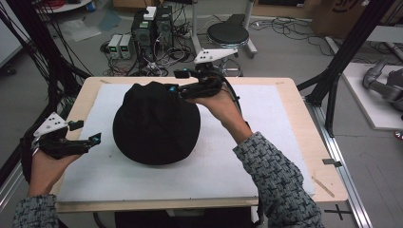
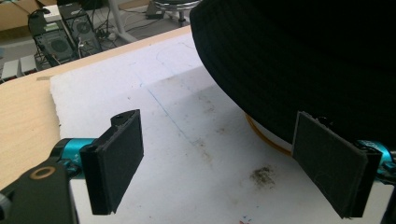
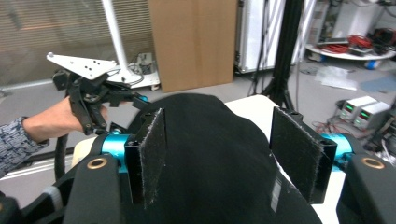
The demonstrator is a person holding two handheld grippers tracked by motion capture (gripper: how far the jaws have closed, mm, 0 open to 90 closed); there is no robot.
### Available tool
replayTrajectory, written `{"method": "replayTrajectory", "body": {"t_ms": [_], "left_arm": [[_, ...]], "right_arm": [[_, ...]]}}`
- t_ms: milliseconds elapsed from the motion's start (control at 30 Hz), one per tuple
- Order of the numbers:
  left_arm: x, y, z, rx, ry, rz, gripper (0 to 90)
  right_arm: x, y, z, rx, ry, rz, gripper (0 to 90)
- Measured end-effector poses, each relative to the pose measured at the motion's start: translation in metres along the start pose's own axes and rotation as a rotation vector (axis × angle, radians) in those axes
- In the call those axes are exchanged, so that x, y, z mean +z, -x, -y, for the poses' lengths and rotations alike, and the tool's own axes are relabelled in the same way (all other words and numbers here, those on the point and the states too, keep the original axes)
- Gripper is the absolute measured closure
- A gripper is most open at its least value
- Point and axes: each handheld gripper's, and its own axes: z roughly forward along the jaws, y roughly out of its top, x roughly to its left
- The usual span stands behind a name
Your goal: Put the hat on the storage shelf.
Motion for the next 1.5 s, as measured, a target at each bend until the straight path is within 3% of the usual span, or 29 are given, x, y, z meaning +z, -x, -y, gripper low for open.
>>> {"method": "replayTrajectory", "body": {"t_ms": [100,233,333,367,400,433,700,867,1100,1233,1333,1500], "left_arm": [[0.002,0.001,0.001,-0.003,-0.004,0.002,17.0],[0.004,0.001,0.0,-0.001,-0.008,0.005,17.1],[0.005,0.002,0.0,0.002,-0.009,0.007,17.0],[0.006,0.002,0.0,0.001,-0.008,0.008,17.0],[0.007,0.003,-0.001,0.002,-0.01,0.011,17.1],[0.007,0.003,-0.001,0.002,-0.01,0.011,17.0],[0.014,0.003,-0.004,0.005,-0.012,0.02,17.0],[0.02,0.004,-0.005,0.004,-0.014,0.027,17.1],[0.023,0.003,-0.006,0.004,-0.019,0.03,17.1],[0.022,0.001,-0.006,-0.003,-0.013,0.024,17.1],[0.023,0.0,-0.007,-0.005,-0.01,0.024,17.1],[0.024,0.001,-0.007,0.001,-0.015,0.027,17.1]], "right_arm": [[-0.019,0.009,0.01,0.038,-0.003,0.047,30.7],[-0.034,0.014,0.016,0.048,0.019,0.081,28.2],[-0.056,0.02,0.026,0.062,0.025,0.147,24.0],[-0.056,0.02,0.026,0.062,0.025,0.147,24.0],[-0.066,0.022,0.032,0.073,0.029,0.182,21.4],[-0.066,0.022,0.032,0.073,0.029,0.182,21.4],[-0.109,0.03,0.062,0.121,0.04,0.317,12.6],[-0.134,0.031,0.078,0.104,0.042,0.377,12.3],[-0.172,0.03,0.106,0.114,0.064,0.459,11.7],[-0.188,0.026,0.122,0.123,0.048,0.506,11.7],[-0.2,0.022,0.14,0.142,0.051,0.541,11.7],[-0.217,0.015,0.171,0.221,0.086,0.599,11.7]]}}
